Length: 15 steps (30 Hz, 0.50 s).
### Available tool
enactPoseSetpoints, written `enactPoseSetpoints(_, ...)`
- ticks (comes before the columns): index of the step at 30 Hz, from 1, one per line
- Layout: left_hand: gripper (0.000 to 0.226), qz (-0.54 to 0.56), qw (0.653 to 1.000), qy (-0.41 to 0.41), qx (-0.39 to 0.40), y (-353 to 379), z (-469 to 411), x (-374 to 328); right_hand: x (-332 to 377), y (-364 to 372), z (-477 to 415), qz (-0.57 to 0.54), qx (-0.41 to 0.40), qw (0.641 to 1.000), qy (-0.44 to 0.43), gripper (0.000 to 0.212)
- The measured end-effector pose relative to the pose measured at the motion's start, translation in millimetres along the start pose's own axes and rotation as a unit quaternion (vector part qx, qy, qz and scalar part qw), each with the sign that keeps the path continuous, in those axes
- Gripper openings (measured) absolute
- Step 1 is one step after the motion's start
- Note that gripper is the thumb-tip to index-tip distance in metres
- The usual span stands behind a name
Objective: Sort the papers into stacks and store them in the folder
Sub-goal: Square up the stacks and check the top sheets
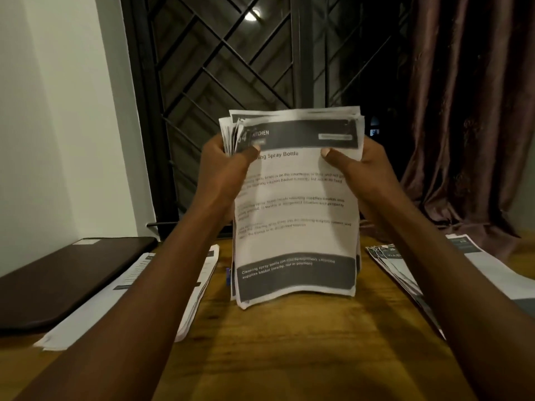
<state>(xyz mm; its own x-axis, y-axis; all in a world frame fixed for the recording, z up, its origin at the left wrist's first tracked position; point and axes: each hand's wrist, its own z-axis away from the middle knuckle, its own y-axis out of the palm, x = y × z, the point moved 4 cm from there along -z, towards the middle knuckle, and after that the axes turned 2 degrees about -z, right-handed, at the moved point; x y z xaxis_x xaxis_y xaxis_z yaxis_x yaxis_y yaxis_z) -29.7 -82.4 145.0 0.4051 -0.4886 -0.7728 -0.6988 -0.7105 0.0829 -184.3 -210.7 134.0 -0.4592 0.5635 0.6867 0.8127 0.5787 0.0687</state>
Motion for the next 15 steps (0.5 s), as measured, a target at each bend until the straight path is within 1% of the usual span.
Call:
enactPoseSetpoints(3,0.015,-0.045,0.997,-0.054,0.025,0,11,25,-15,1,6,0.024,0.0,0.999,0.04,0.018)
enactPoseSetpoints(5,0.012,-0.055,0.996,-0.072,0.022,1,16,36,-13,1,7,0.023,-0.006,0.999,0.046,0.016)
enactPoseSetpoints(7,0.009,-0.033,0.998,-0.059,-0.001,0,13,31,0,2,3,0.024,-0.007,0.999,0.024,0.012)
enactPoseSetpoints(10,0.01,-0.004,0.999,-0.03,-0.029,-2,4,18,9,3,-2,0.003,-0.014,1.0,0.007,0.015)
enactPoseSetpoints(12,0.009,-0.006,0.999,-0.031,-0.026,-2,7,24,-1,4,2,-0.005,-0.006,0.999,0.032,0.013)
enactPoseSetpoints(15,0.012,-0.011,0.997,-0.078,-0.002,-5,21,54,-27,3,12,-0.018,0.001,0.994,0.109,0.018)
